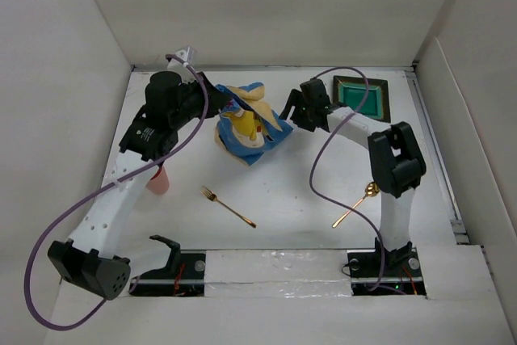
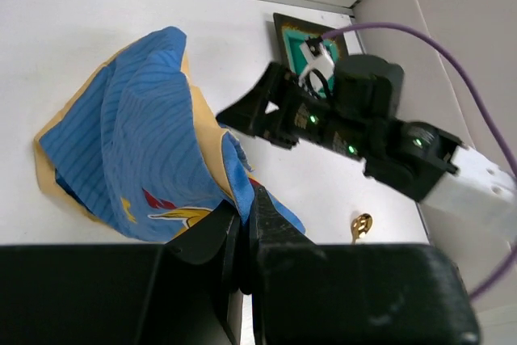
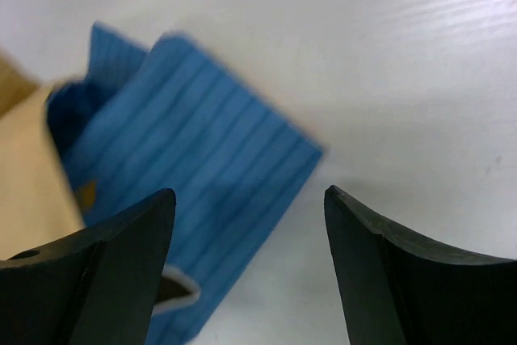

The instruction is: Set the dinner table for one person

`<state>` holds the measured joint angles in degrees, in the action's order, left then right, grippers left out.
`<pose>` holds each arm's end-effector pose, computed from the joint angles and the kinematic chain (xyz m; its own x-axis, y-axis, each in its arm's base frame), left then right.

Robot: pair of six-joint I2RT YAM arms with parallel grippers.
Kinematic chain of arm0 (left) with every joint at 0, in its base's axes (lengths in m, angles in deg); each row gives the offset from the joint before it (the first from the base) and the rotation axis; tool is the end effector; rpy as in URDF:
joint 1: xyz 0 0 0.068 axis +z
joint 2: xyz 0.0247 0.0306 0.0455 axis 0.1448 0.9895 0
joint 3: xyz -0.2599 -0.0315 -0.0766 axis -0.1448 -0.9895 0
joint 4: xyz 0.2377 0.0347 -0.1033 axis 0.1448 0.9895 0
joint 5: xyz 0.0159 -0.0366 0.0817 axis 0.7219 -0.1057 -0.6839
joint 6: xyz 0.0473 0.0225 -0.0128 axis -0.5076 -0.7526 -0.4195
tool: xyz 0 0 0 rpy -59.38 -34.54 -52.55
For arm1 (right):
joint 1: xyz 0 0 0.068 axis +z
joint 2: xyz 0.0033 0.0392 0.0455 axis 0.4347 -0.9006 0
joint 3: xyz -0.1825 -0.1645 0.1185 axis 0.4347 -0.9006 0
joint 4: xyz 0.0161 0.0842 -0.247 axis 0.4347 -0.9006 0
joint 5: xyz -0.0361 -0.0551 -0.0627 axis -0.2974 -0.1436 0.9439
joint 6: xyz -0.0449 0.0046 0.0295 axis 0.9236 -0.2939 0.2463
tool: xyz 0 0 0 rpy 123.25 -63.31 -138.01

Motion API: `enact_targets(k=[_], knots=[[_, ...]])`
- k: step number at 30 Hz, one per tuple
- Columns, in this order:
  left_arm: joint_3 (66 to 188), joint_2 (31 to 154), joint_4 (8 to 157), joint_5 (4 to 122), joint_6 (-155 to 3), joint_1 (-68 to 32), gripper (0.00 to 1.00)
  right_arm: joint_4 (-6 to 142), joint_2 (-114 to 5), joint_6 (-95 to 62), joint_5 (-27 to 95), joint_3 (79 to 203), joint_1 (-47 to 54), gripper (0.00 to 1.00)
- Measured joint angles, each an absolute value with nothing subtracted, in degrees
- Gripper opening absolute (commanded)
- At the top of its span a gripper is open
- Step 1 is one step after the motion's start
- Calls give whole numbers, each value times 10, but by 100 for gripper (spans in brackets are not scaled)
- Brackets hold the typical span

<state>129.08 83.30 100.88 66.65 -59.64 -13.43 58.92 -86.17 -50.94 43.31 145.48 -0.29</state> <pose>0.2357 -0.1020 0.4327 -0.3752 -0.3435 -0.8609 0.4238 0.7624 -0.4889 0.3993 0.1891 0.2006 -0.7301 0.3823 -0.5664 0.0923 0.8764 0.4726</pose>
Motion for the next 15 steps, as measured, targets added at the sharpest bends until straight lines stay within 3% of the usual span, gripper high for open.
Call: enact_targets(k=[7, 15], knots=[[1276, 812, 1028, 654, -597, -132, 0, 576, -984, -522, 394, 1577, -13, 82], [1265, 809, 1036, 651, -598, -119, 0, 663, -1034, -559, 258, 1603, 3, 82]])
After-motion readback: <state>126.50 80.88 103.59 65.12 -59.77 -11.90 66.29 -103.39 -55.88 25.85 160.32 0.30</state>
